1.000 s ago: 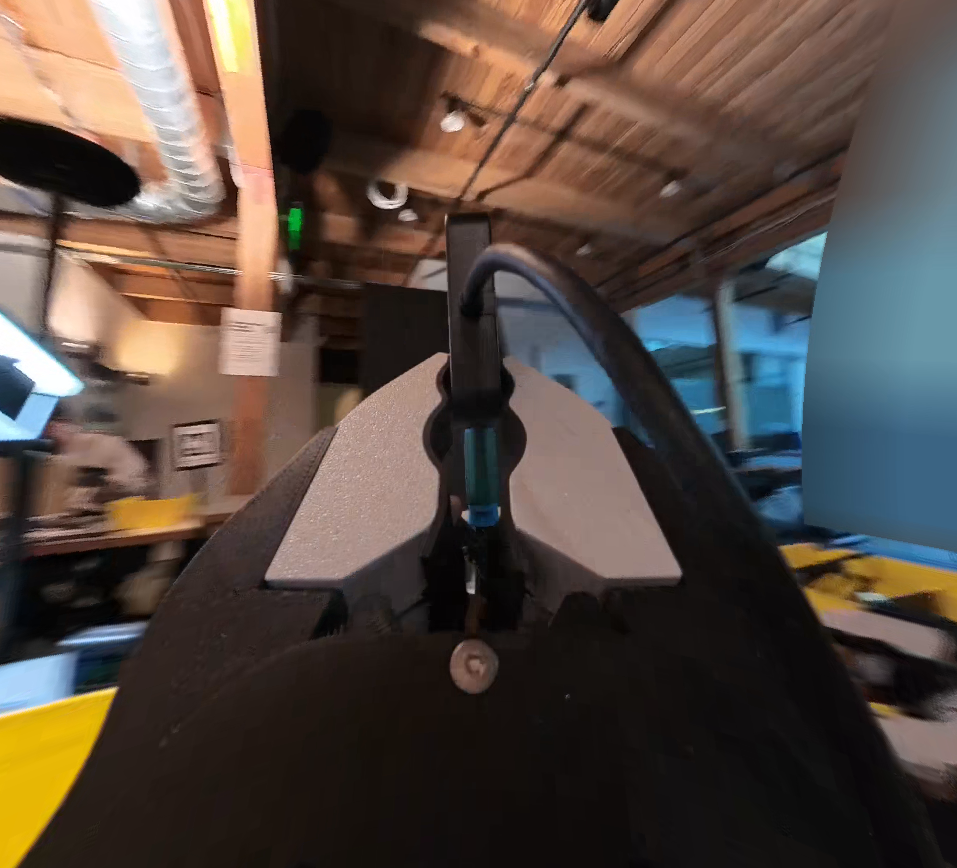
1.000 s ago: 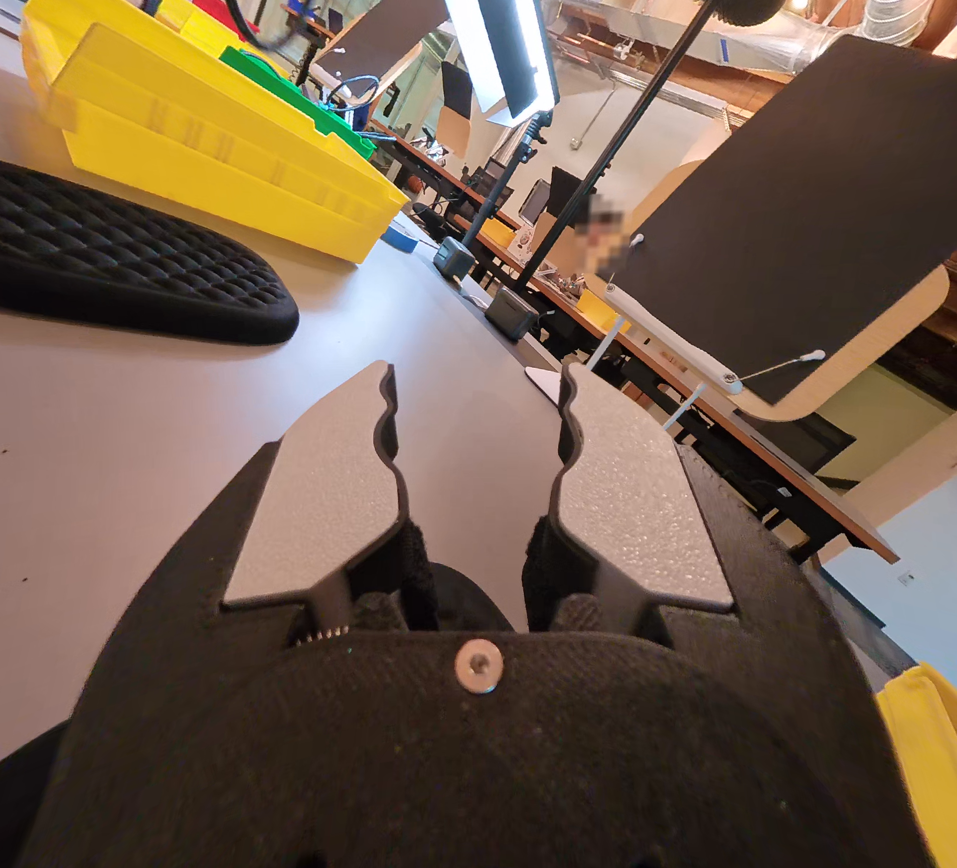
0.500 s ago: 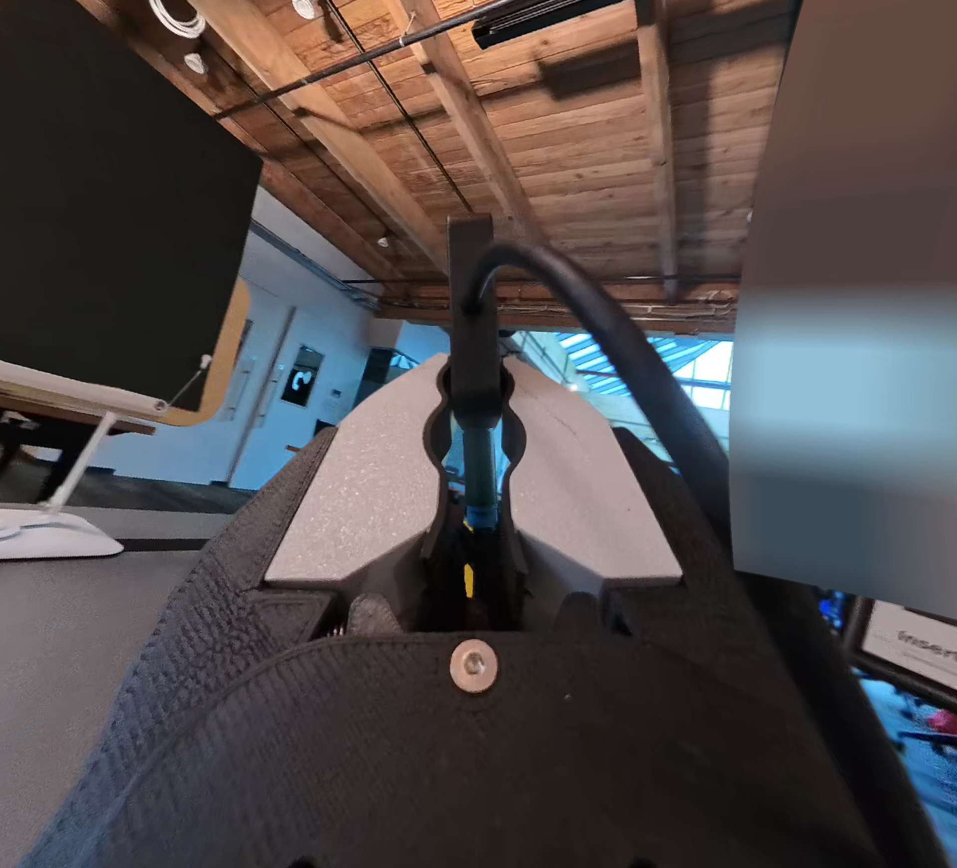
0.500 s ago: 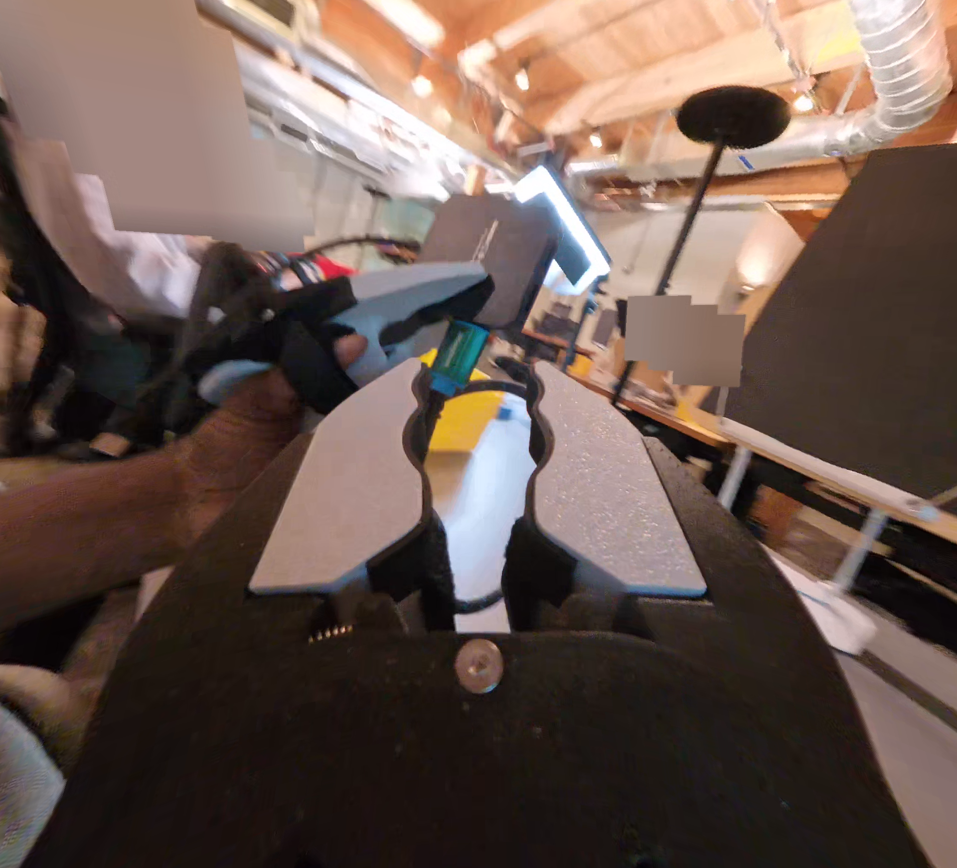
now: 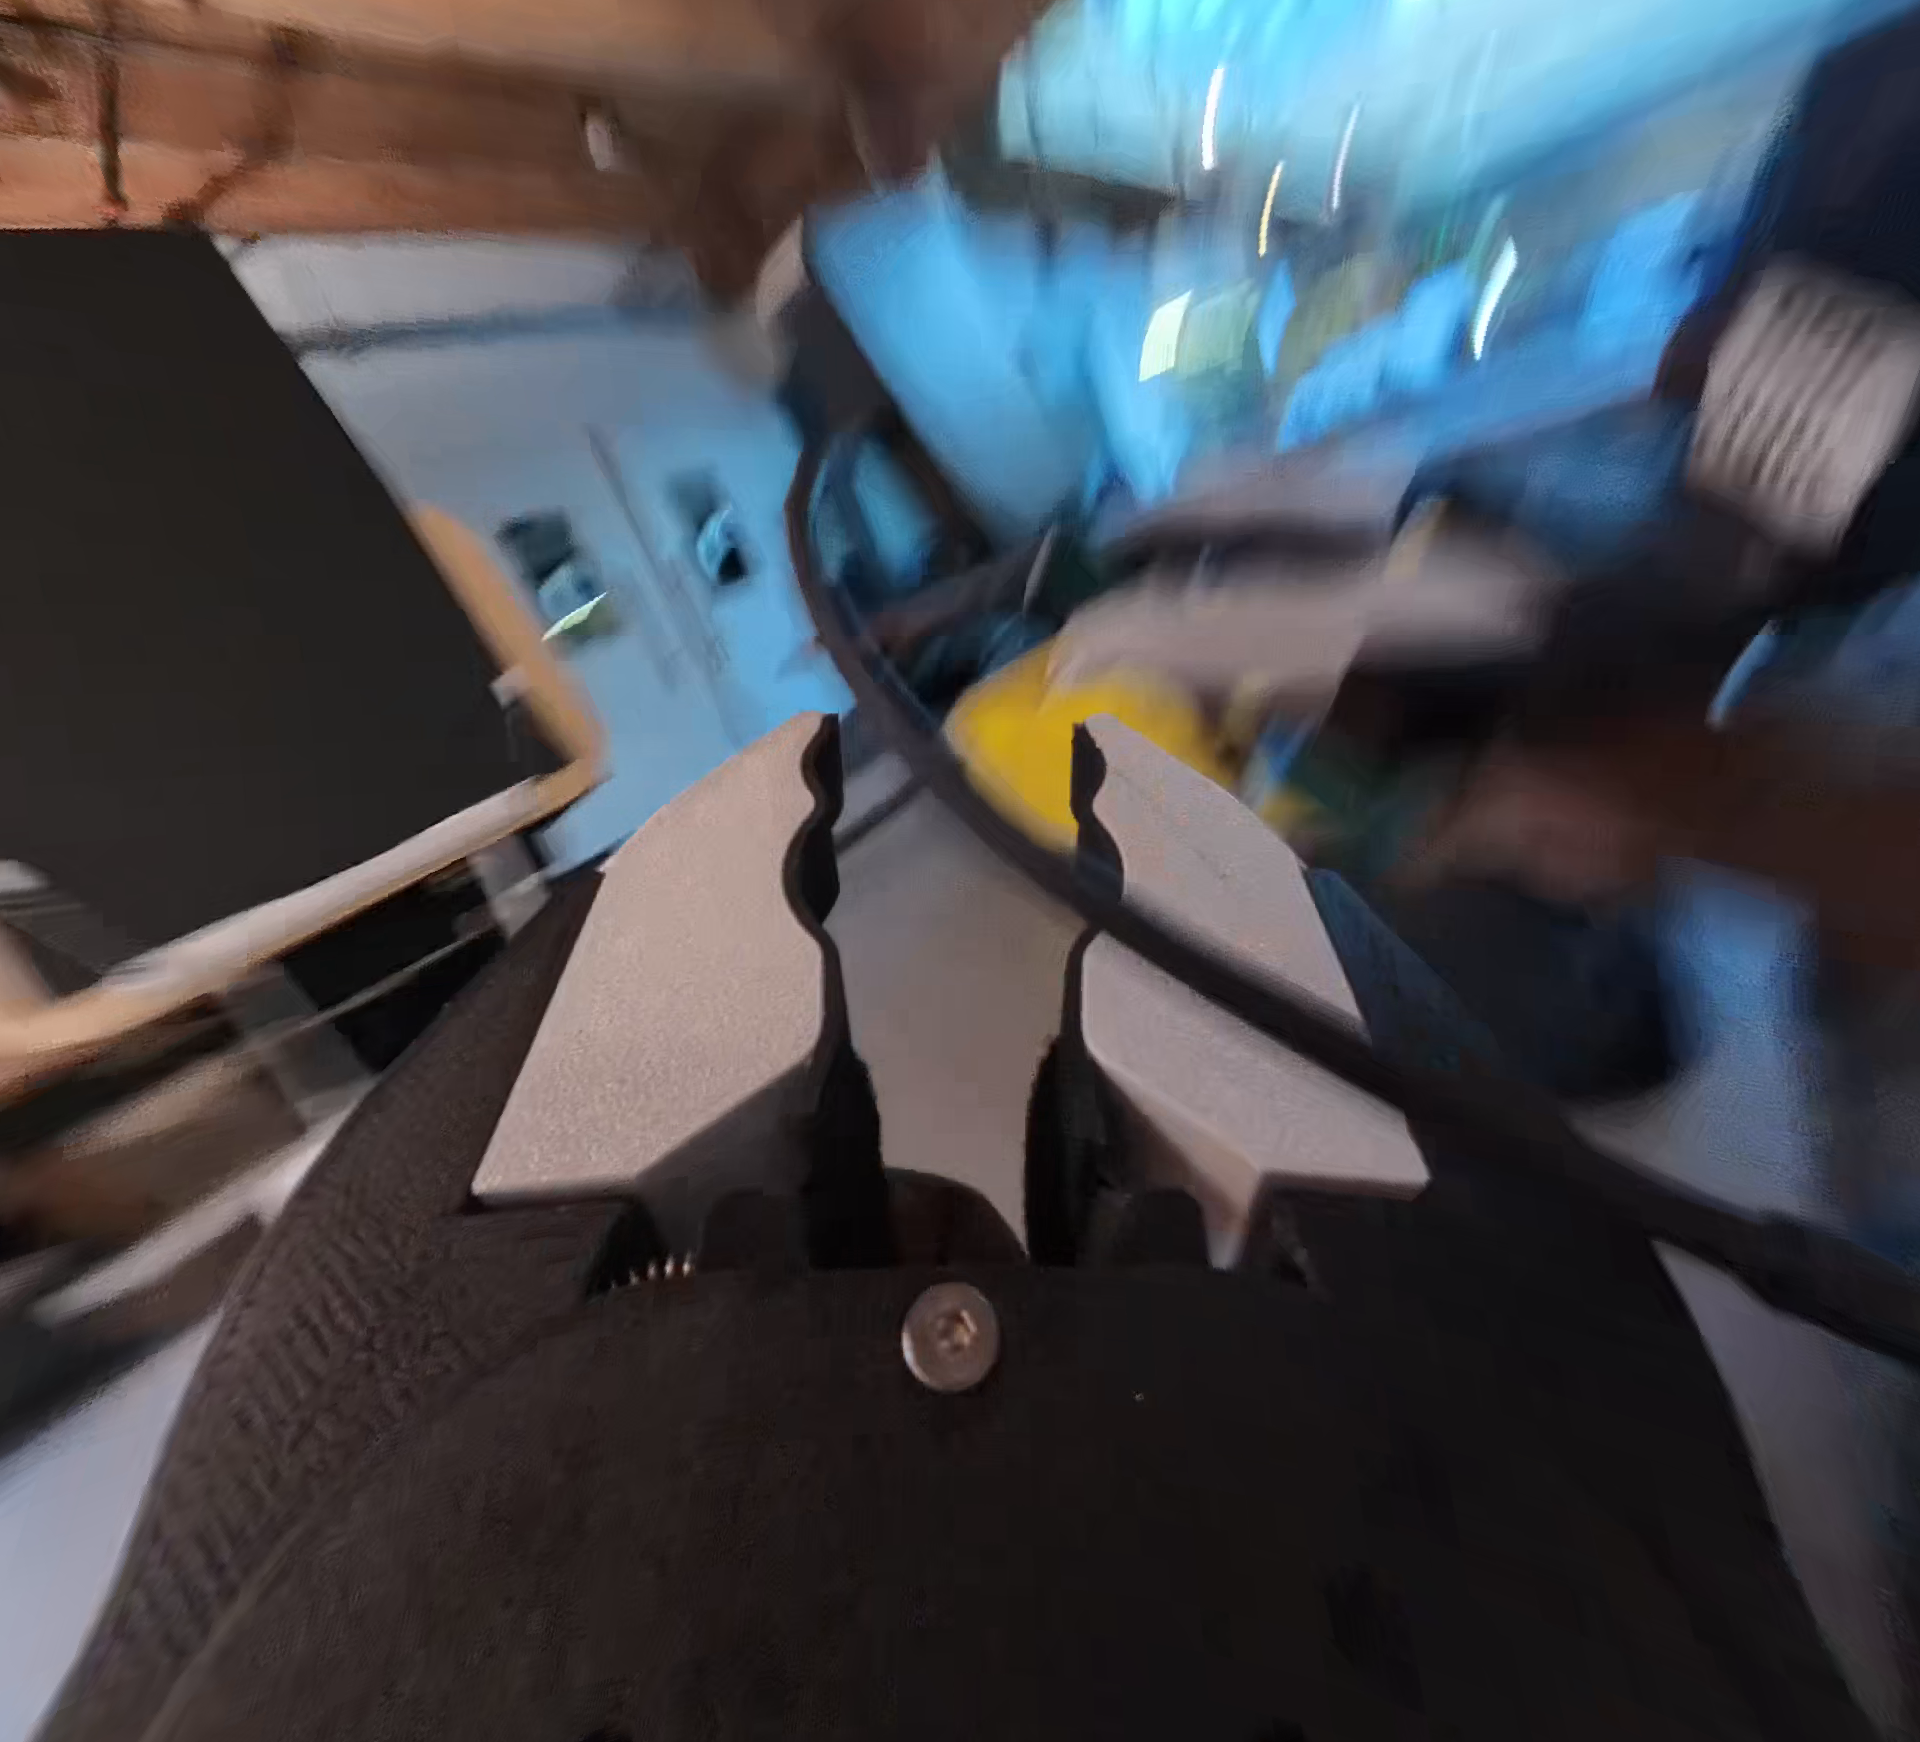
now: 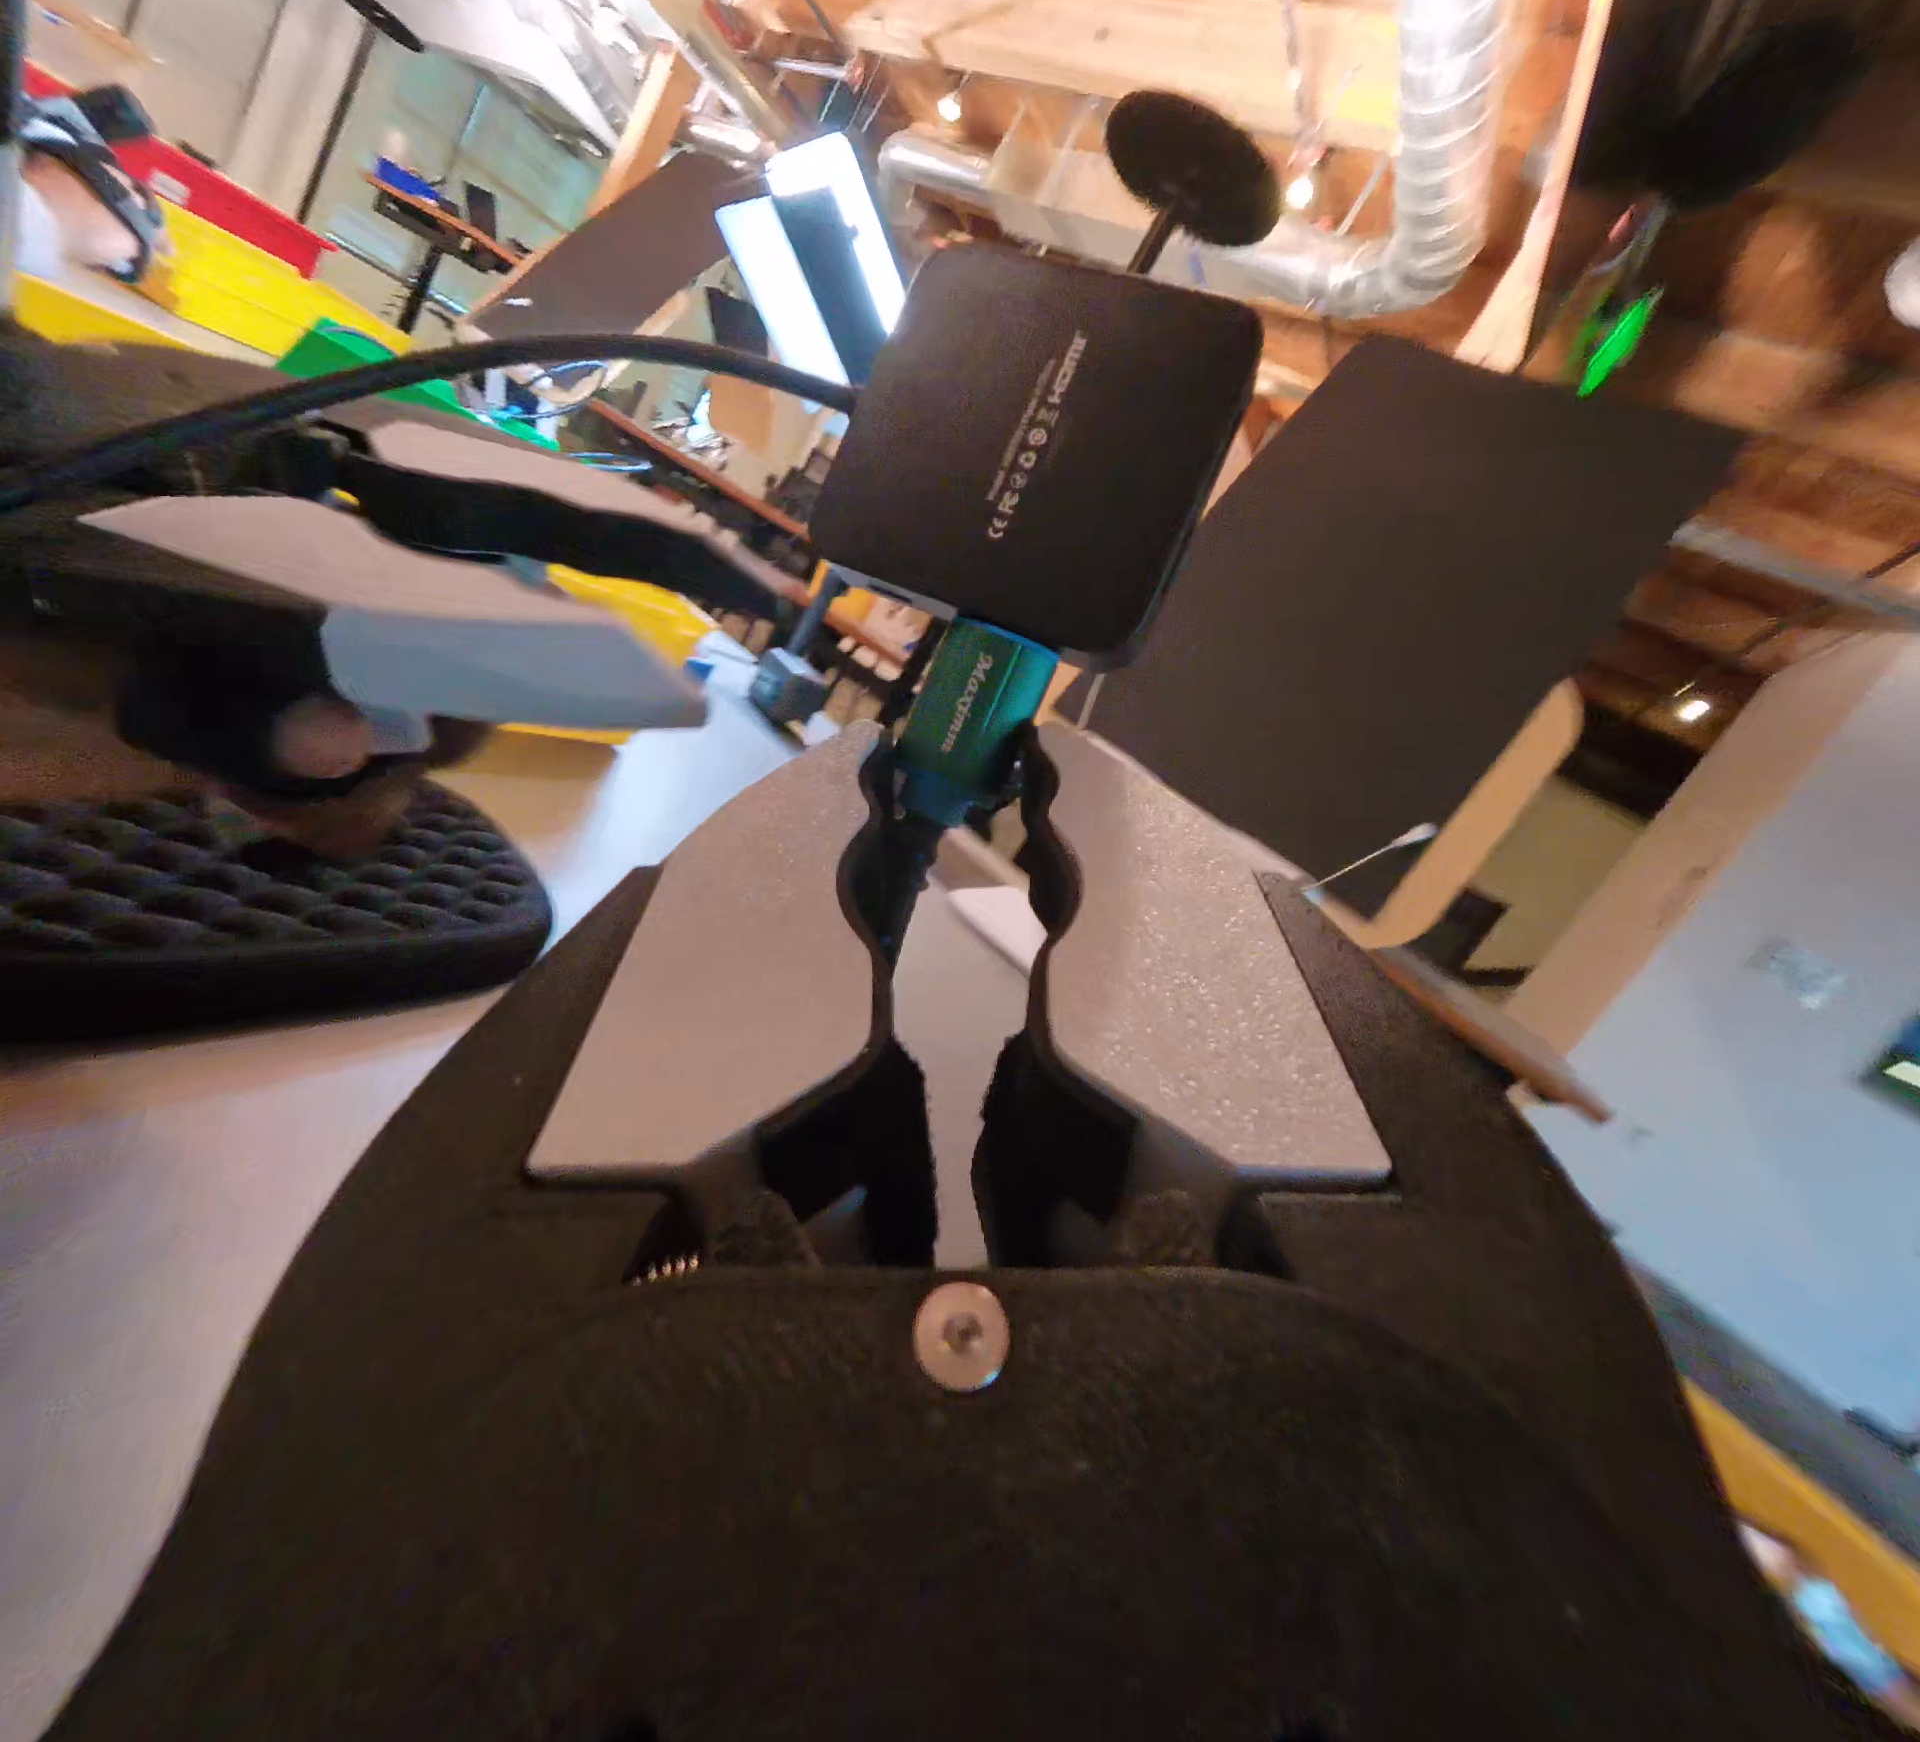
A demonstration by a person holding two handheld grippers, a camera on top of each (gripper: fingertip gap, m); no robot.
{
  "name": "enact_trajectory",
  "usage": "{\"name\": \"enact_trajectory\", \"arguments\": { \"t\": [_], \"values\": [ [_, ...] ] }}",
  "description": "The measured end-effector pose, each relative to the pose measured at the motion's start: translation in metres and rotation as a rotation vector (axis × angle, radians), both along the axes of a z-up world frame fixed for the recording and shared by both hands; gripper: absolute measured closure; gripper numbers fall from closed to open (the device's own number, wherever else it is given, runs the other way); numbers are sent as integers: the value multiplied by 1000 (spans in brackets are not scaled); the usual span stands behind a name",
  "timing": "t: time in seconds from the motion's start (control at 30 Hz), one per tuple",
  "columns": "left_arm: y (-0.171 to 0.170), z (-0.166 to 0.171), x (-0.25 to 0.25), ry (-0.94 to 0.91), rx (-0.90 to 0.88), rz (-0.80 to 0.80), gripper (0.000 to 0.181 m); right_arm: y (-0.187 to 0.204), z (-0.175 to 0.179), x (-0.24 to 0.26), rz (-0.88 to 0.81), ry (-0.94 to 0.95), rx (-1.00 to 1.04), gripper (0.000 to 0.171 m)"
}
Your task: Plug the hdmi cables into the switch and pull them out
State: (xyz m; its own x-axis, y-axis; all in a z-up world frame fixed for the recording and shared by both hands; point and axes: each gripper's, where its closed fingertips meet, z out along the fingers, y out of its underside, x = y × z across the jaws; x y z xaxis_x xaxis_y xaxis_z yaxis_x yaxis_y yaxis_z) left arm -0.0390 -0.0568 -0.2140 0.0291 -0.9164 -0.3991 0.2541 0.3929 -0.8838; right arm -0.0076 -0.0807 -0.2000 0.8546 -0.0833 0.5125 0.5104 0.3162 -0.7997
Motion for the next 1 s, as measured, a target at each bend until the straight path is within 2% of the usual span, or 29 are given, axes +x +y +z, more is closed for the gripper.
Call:
{"name": "enact_trajectory", "arguments": {
  "t": [0.03,0.1,0.17,0.23,0.33,0.4,0.47,0.5,0.57,0.6,0.63,0.7,0.77,0.83,0.93,1.0],
  "values": [
    [17,-3,-3,27,74,114,139,-7,6,6,-17,-39,34,148],
    [52,9,-19,-40,140,344,140,-18,14,14,-54,-117,79,148],
    [76,24,-37,-127,0,434,140,-26,18,13,-61,-225,94,149],
    [82,39,-51,-234,-229,345,140,-30,15,9,-63,-342,84,148],
    [38,65,-60,-315,-431,-99,138,-28,-4,-11,27,-536,-7,149],
    [11,67,-55,-238,-483,-280,124,-24,-21,-22,74,-639,-89,149],
    [-8,52,-41,-82,-446,-311,107,-19,-27,-27,55,-685,-121,149],
    [-11,43,-34,-16,-389,-266,97,-18,-28,-29,46,-696,-123,149],
    [-16,25,-22,71,-208,-166,92,-17,-32,-35,66,-724,-137,149],
    [-18,16,-19,118,-125,-133,94,-16,-35,-38,78,-739,-150,149],
    [-20,10,-16,151,-92,-115,104,-15,-38,-38,71,-755,-167,149],
    [-19,6,-11,182,-91,-91,118,-12,-41,-30,19,-783,-205,148],
    [-22,-2,-7,219,-90,-98,142,-10,-45,-24,-8,-797,-232,149],
    [-24,-7,-4,230,-98,-116,149,-10,-48,-16,-41,-826,-249,148],
    [-34,-1,-3,209,-250,-230,166,-7,-42,-4,-134,-848,-215,148],
    [-33,5,0,161,-346,-262,167,-5,-36,-1,-169,-815,-189,149]
  ]
}}
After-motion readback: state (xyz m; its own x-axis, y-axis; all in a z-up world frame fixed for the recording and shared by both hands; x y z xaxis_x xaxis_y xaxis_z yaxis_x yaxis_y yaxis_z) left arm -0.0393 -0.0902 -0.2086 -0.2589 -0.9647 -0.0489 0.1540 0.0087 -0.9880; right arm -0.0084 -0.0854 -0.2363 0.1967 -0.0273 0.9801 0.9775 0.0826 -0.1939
